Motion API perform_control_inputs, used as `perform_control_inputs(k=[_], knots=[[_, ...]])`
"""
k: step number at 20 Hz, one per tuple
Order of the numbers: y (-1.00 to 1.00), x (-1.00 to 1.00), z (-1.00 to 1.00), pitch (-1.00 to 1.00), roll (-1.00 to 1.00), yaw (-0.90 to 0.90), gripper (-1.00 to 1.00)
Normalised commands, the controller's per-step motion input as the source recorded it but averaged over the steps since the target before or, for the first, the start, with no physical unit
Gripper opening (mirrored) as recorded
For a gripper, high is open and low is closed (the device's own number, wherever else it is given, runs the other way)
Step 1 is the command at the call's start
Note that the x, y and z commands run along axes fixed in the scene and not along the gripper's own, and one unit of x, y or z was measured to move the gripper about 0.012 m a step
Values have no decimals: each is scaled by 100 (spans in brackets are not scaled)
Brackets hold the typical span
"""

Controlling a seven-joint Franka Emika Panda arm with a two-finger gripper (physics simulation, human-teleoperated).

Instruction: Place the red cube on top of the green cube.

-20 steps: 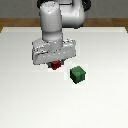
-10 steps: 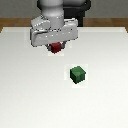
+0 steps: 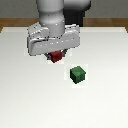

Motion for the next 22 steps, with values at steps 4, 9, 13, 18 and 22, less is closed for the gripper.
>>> perform_control_inputs(k=[4, 9, 13, 18, 22], knots=[[50, 0, 0, 0, 0, 0, -100], [100, 0, 0, 0, 0, 0, -100], [0, 0, 0, 0, 0, 0, -100], [0, -20, 0, 0, 0, 0, -100], [-25, 0, 0, 0, 0, 0, -100]])
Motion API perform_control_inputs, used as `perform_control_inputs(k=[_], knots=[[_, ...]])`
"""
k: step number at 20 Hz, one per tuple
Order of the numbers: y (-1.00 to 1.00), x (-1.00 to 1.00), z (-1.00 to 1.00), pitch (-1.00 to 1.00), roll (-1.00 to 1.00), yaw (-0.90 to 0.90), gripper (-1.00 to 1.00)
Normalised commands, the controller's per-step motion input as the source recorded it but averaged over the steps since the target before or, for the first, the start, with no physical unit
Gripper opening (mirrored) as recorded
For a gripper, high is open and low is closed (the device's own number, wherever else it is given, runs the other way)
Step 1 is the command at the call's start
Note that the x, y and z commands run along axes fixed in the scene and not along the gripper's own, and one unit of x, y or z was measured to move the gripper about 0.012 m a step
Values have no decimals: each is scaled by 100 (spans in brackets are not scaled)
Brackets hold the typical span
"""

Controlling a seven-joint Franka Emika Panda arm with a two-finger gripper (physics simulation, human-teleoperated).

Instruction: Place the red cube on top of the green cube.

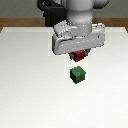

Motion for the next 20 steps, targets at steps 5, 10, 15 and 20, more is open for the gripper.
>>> perform_control_inputs(k=[5, 10, 15, 20], knots=[[0, 0, -20, 0, 0, 0, -100], [0, 0, -40, 0, 0, 0, 100], [0, 0, 0, 0, 0, 0, 100], [0, 0, 0, 0, 0, 0, 100]])
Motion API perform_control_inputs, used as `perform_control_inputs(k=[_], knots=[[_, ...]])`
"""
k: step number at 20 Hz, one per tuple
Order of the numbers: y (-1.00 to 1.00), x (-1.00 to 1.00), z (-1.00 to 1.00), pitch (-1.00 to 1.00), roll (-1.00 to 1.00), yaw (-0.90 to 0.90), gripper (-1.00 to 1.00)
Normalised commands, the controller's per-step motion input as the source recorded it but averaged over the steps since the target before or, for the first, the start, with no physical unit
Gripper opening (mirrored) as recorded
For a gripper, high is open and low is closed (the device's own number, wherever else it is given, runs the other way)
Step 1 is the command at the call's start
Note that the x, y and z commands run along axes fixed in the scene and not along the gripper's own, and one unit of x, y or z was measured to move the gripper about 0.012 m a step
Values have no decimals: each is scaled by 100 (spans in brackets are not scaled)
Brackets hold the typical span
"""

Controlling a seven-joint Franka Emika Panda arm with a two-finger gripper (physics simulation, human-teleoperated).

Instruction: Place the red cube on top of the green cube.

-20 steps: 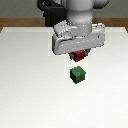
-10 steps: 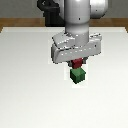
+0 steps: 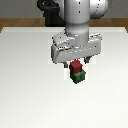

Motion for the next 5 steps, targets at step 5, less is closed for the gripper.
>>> perform_control_inputs(k=[5], knots=[[0, 0, 0, 0, 0, 0, 100]])
